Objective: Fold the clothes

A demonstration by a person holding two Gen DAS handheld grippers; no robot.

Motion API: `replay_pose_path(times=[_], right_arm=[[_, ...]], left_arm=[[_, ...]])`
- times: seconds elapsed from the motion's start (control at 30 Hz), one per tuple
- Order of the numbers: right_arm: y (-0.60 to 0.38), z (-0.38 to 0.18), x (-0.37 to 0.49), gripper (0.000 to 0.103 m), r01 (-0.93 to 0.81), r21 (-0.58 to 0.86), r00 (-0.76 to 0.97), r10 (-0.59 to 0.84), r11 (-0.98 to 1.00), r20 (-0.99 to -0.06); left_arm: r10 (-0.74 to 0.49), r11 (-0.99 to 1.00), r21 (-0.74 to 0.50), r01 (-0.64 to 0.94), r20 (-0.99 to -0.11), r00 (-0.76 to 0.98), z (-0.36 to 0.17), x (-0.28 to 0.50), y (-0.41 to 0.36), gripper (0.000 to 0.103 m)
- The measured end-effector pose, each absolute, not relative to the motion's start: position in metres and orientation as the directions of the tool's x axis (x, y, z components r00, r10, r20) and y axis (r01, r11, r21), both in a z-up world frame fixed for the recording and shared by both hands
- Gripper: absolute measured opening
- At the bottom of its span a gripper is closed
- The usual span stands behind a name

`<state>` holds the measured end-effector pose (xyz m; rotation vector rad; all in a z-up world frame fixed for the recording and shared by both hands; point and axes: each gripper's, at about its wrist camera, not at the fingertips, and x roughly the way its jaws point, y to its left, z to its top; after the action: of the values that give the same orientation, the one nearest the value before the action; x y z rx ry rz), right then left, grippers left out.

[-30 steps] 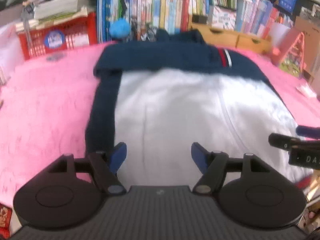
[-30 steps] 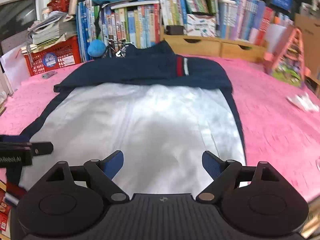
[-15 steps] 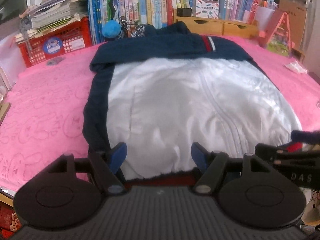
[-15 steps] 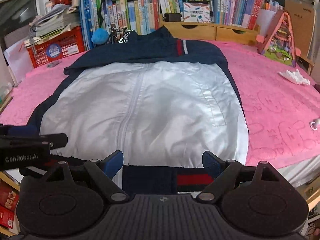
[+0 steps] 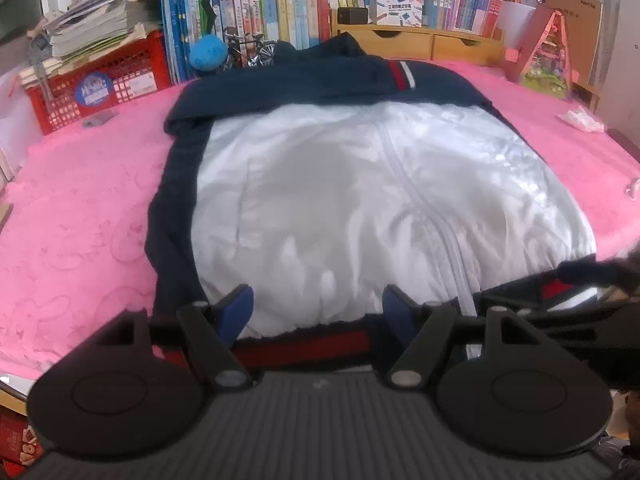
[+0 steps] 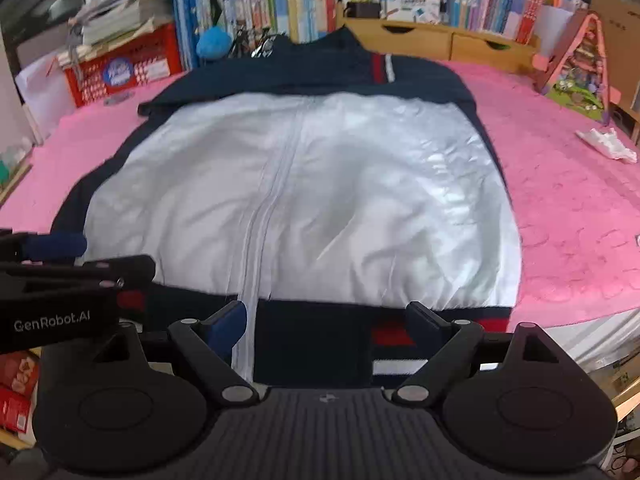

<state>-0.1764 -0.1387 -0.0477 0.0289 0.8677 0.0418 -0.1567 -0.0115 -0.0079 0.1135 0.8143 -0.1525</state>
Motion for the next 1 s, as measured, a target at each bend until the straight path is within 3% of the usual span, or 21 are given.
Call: replay_pose_path(times=[0.4,0.67,0.77,1.0], right_arm=[[-0.145,-0.053,-0.172,0.087,-0.041,0.067,0.627,0.078,0.997,-0.775],[-0.164,-0.042,-0.174,0.087,-0.039,0.068,0.67,0.076,0.997,-0.739],[-0.189,-0.038,-0.183,0.088,-0.043,0.036,0.691,0.056,0.998,-0.721],[-0.251,-0.055,-0.209,0.088,-0.05,0.018,0.709,0.048,0.999,-0.704]], left_arm=[[-0.096,0.986,0.021,0.165,-0.739,0.666,-0.012,-0.155,-0.006,0.07],[-0.091,0.992,0.001,0.13,-0.705,0.703,0.001,-0.149,0.015,0.071],[-0.12,0.988,-0.014,0.151,-0.678,0.725,0.007,-0.154,0.037,0.076],[-0.241,0.97,-0.195,0.146,-0.684,0.689,-0.006,-0.178,0.098,0.079]])
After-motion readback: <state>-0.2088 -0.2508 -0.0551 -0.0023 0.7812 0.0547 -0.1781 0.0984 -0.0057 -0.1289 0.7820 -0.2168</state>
